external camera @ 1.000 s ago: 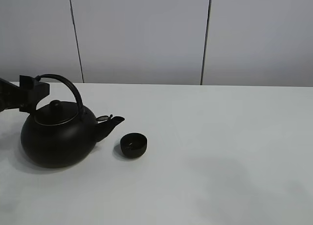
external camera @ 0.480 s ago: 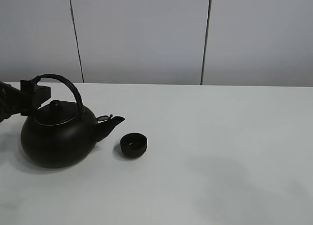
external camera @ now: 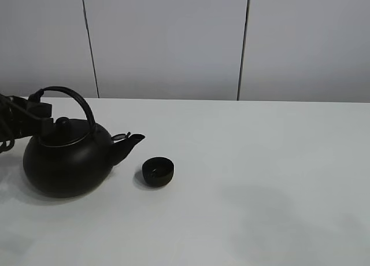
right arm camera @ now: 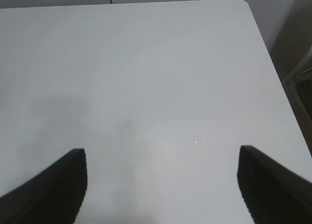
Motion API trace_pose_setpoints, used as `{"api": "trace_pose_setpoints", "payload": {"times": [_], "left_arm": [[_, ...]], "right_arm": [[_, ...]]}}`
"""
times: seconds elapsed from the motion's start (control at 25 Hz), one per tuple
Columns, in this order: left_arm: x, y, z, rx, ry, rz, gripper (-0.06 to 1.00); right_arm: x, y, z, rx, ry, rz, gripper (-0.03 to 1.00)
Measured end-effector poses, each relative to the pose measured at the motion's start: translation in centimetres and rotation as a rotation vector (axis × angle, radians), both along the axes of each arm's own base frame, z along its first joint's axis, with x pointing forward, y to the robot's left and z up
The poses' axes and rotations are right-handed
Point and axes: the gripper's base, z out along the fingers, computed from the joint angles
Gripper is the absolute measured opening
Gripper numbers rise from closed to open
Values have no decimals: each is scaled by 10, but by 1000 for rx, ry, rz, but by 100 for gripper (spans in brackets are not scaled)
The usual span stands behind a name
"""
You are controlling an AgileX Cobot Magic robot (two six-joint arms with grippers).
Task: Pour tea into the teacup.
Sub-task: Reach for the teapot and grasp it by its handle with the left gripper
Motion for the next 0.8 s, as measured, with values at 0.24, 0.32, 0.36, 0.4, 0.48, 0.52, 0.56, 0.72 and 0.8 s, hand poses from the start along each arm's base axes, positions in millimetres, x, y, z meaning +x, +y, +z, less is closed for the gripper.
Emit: {"api": "trace_pose_setpoints", "payload": {"times": [0.24,0.32,0.36,0.4,0.48,0.52,0.56,0.72,0.8], "left_arm": [[0,0,0,-2,-5,-1,14],[0,-1,0,-2,-11,-7,14],[0,-1,-1,-1,-15,-10,14],[0,-1,0,-1,-18,-12,14],[0,-2,-1,3,-20,-19,14],[0,-2,0,5,-22,-25,14],[0,-2,0,6,-23,-28,14],[0,-2,0,7,-28,-31,14],[0,-2,0,7,-29,-32,14]], "right_arm": [[0,0,0,0,0,0,58],[0,0,0,0,0,0,58],[0,0,0,0,0,0,58],[0,0,0,0,0,0,58],[0,0,0,0,-2,0,58],[0,0,0,0,-2,0,58],[0,0,0,0,-2,0,58],[0,0,0,0,-2,0,58],[0,0,0,0,-2,0,58]]}}
